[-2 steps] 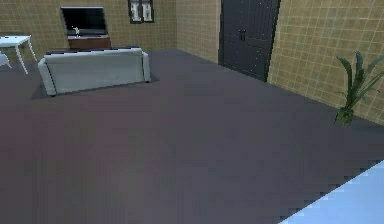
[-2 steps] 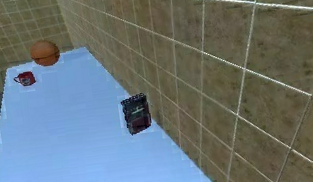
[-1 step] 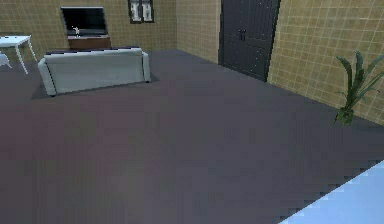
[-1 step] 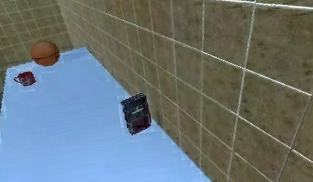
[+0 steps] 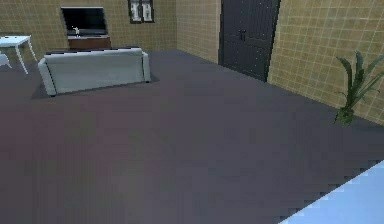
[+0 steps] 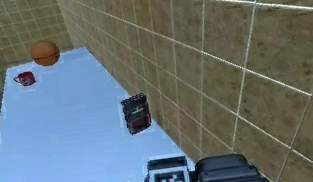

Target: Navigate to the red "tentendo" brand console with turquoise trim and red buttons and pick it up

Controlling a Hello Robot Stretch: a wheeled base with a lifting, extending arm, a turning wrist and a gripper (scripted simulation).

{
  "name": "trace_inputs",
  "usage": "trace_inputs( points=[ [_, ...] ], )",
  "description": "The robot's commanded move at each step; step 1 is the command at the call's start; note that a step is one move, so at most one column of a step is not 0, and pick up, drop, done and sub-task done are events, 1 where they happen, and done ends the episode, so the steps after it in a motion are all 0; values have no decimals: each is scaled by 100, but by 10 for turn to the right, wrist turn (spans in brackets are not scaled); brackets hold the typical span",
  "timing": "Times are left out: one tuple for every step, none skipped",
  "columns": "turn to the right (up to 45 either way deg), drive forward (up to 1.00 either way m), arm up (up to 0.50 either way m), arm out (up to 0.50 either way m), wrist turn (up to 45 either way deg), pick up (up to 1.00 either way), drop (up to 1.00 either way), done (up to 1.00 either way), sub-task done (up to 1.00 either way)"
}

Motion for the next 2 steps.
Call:
trace_inputs(
  points=[
    [0,0,0,46,0,0,0,0,0],
    [0,0,0,0,450,0,0,0,0]
  ],
)
